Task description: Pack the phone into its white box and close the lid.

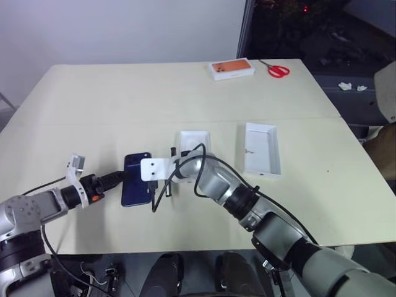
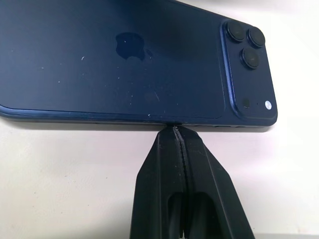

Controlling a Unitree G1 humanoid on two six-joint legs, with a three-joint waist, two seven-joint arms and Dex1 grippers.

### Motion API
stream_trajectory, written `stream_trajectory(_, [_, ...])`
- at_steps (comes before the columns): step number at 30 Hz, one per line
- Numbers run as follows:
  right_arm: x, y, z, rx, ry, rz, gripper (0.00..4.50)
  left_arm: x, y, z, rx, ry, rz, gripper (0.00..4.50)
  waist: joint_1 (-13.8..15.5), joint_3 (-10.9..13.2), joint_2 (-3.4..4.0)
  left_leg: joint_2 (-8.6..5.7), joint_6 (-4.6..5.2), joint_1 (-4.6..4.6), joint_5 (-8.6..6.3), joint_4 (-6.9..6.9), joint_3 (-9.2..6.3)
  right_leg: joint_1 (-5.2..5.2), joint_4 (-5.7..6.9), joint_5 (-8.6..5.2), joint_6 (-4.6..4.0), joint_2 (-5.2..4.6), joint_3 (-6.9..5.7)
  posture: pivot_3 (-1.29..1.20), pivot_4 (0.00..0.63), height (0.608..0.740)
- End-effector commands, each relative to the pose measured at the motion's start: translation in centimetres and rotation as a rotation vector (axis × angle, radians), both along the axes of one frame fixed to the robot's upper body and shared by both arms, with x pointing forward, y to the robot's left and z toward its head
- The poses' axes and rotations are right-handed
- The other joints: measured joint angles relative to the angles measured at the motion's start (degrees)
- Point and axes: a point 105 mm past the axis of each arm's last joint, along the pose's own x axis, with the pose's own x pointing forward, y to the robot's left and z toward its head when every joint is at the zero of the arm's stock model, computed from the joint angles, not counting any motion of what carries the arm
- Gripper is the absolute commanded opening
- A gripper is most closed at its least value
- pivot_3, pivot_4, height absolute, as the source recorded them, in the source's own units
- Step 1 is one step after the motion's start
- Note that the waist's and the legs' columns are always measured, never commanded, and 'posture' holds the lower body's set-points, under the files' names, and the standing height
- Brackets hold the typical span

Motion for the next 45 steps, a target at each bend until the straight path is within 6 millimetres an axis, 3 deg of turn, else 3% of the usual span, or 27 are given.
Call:
stream_trajectory(1, [-1.4,1.7,0.8,0.035,-0.013,0.071,0.02,-0.3,-3.4,0.6,-0.101,-0.013,-0.128,2.94,0.0,0.0,0.00,0.00,0.00,0.00,0.00,0.00,0.00,0.00,0.00,0.00,0.00,0.00,0.00,0.00,0.150,0.740])
stream_trajectory(7, [-1.5,1.7,0.8,0.035,-0.013,0.072,0.02,0.4,-3.0,2.1,-0.186,-0.070,-0.089,2.94,0.1,0.0,-0.01,0.00,-0.01,-0.01,0.00,0.00,-0.01,0.00,-0.01,0.00,0.00,0.00,-0.01,0.00,0.150,0.740])
stream_trajectory(17, [-1.5,1.6,0.6,0.035,-0.010,0.070,0.02,-0.5,-3.4,0.5,-0.050,-0.014,-0.105,2.94,0.0,0.0,-0.03,0.00,-0.02,-0.02,0.00,-0.02,-0.01,-0.02,-0.03,0.00,0.00,0.00,-0.01,0.00,0.150,0.740])
stream_trajectory(20, [-1.5,1.5,0.6,0.034,-0.008,0.068,0.02,0.0,-4.2,3.3,-0.143,-0.104,-0.126,2.94,0.2,0.0,-0.03,0.00,-0.02,-0.02,0.00,-0.03,-0.01,-0.02,-0.03,0.00,0.00,0.00,-0.01,0.00,0.150,0.740])
stream_trajectory(24, [-1.4,1.5,0.5,0.034,-0.009,0.064,0.02,-0.1,-3.5,1.1,-0.052,-0.039,-0.089,2.94,0.1,0.0,-0.04,0.00,-0.02,-0.03,0.00,-0.03,-0.01,-0.01,-0.05,0.00,0.00,0.00,-0.01,0.00,0.150,0.740])
stream_trajectory(31, [-1.2,1.3,0.6,0.035,-0.010,0.057,0.02,-1.0,-2.4,-0.1,-0.040,-0.009,-0.066,2.94,0.0,0.0,-0.06,0.02,-0.07,-0.02,0.03,-0.08,0.00,-0.03,-0.07,0.00,0.00,0.01,0.00,0.00,0.150,0.740])
stream_trajectory(34, [-1.3,1.3,0.5,0.035,-0.010,0.060,0.02,-0.6,-2.6,1.1,-0.096,-0.047,-0.064,2.94,0.0,0.0,-0.06,0.03,-0.05,-0.02,0.02,-0.09,0.00,-0.04,-0.08,0.00,0.00,0.01,-0.01,0.00,0.150,0.740])
stream_trajectory(38, [-1.3,1.4,0.6,0.038,-0.009,0.059,0.02,-0.6,-2.2,0.5,-0.031,-0.033,-0.056,2.94,0.0,0.0,-0.06,0.03,-0.05,-0.03,0.02,-0.09,0.00,-0.04,-0.08,0.00,0.00,0.01,-0.01,0.00,0.150,0.740])
stream_trajectory(45, [-1.1,1.1,0.6,0.039,-0.006,0.048,0.02,-1.3,-2.2,2.7,0.013,-0.059,-0.088,2.94,-0.1,0.0,-0.08,0.03,-0.04,-0.03,0.01,-0.10,-0.01,-0.06,-0.09,0.00,0.00,0.01,0.00,0.00,0.150,0.740])
